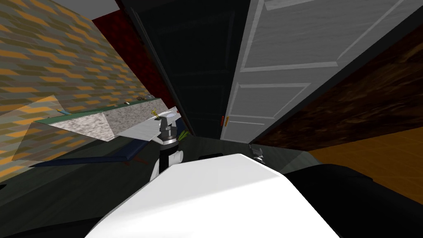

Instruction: Pull the door open

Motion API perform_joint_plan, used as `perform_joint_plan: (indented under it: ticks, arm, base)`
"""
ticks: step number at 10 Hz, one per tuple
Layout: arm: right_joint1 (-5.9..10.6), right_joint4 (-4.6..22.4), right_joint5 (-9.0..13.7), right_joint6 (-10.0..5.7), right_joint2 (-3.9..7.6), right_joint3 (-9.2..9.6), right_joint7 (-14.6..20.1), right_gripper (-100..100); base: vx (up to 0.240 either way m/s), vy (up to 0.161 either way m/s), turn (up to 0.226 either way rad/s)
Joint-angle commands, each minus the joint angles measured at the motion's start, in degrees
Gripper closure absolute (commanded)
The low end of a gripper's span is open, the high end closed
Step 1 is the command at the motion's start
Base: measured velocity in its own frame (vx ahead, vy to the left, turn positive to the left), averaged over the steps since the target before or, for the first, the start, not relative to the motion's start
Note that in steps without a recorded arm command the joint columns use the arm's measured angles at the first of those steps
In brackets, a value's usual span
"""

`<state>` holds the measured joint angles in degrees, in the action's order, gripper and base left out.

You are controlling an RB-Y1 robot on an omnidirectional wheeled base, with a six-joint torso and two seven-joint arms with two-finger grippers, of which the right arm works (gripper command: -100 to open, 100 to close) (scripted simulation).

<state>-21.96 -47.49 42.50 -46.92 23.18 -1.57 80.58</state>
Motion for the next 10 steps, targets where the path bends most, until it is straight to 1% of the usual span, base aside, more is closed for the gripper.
perform_joint_plan:
  ticks: [1,5,7,8,9,10]
  arm:
    - [0.85,-0.6,-0.2,0.21,-0.46,0.28,-0.2,-100]
    - [3.62,-2.0,-0.8,0.47,-1.56,1.57,-0.3,-100]
    - [5.44,-2.9,-1.3,0.59,-2.32,2.53,-0.3,-100]
    - [5.77,-3.1,-1.4,0.61,-2.46,2.71,-0.3,-100]
    - [7.09,-3.8,-1.8,0.70,-3.02,3.43,-0.4,-100]
    - [7.80,-4.2,-2.0,0.74,-3.33,3.84,-0.4,-100]
  base:
    - [0.194,-0.048,0.089]
    - [0.193,-0.019,0.099]
    - [0.243,-0.024,0.128]
    - [0.171,-0.031,0.072]
    - [0.189,-0.040,0.123]
    - [0.227,-0.009,0.167]
